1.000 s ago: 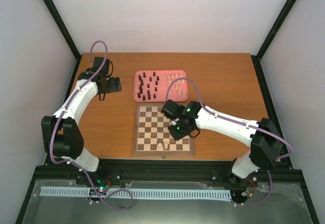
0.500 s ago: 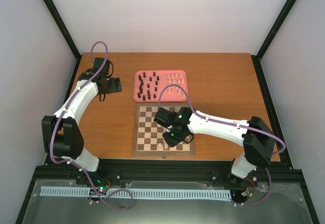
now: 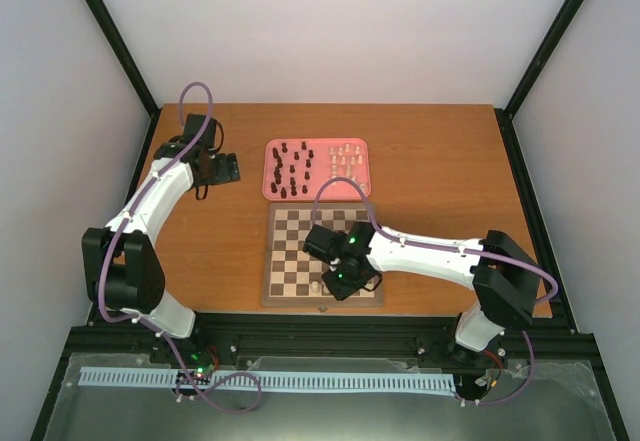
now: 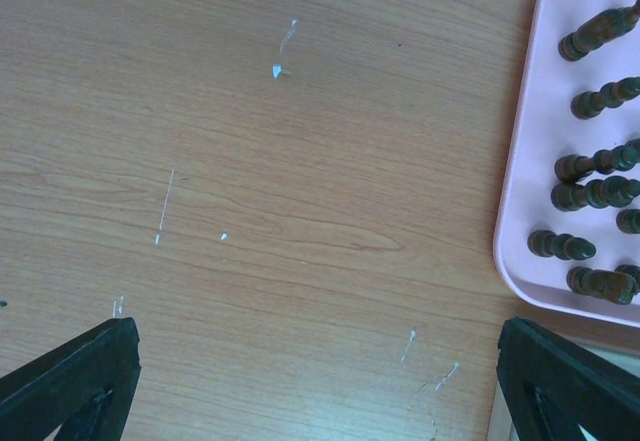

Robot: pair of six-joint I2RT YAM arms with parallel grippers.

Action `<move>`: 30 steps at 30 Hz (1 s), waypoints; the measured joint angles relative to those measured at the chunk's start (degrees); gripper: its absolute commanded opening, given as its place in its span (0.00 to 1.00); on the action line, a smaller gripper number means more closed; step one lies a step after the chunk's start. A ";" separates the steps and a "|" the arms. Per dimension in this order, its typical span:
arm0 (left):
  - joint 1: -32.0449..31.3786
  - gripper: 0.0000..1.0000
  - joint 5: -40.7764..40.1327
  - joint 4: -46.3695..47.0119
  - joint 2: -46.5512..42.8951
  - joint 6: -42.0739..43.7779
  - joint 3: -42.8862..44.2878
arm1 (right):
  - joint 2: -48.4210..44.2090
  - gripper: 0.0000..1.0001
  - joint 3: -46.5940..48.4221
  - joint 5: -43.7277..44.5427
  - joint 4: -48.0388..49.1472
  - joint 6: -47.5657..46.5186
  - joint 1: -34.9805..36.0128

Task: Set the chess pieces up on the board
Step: Place the chess piece on the chessboard.

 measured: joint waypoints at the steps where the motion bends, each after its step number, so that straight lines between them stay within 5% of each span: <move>1: 0.00 1.00 0.02 0.04 -0.07 0.00 -0.24 | 0.02 0.09 -0.35 0.02 0.26 0.11 0.00; 30: 0.00 1.00 0.46 0.07 -0.44 0.00 -1.75 | 1.92 0.14 -1.11 1.70 3.74 0.39 0.00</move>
